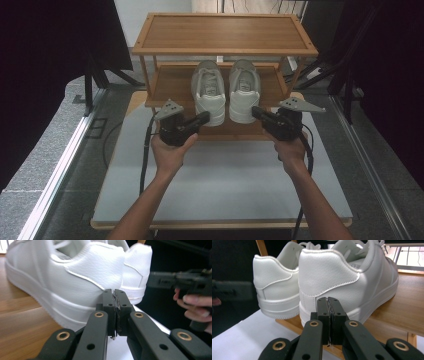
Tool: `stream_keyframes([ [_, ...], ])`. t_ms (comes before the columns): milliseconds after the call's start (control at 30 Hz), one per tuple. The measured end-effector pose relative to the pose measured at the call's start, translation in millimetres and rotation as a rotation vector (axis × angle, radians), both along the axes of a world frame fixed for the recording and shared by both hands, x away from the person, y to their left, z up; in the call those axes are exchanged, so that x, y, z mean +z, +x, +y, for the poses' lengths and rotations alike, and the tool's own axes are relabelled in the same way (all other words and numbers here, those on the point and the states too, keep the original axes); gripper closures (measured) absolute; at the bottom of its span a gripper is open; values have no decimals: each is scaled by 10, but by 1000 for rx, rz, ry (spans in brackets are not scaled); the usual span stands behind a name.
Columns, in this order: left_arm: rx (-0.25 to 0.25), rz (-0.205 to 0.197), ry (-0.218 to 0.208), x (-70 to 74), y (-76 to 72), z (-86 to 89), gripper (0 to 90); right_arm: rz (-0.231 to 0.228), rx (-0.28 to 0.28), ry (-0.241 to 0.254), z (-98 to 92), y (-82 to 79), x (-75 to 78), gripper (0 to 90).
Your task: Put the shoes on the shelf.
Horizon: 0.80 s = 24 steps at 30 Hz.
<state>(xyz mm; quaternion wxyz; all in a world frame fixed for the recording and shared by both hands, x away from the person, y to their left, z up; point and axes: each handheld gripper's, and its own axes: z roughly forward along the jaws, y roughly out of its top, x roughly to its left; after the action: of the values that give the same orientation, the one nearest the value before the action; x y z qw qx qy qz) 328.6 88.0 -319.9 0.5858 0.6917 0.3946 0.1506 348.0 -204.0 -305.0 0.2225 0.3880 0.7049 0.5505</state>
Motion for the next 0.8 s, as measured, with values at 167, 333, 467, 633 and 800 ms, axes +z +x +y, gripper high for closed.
stream_keyframes([
  [167,-1,2,1,18,28,-45,897,5,-27,2,-47,30,-10,860],
  [333,13,13,9,40,49,-69,900,23,-49,31,-90,85,-22,850],
  [467,17,9,30,55,72,-84,900,28,-52,49,-113,122,-25,852],
  [633,20,15,30,49,133,-82,900,27,-61,50,-117,155,-24,856],
  [800,21,22,28,50,184,-106,900,43,-84,62,-143,235,-46,856],
])
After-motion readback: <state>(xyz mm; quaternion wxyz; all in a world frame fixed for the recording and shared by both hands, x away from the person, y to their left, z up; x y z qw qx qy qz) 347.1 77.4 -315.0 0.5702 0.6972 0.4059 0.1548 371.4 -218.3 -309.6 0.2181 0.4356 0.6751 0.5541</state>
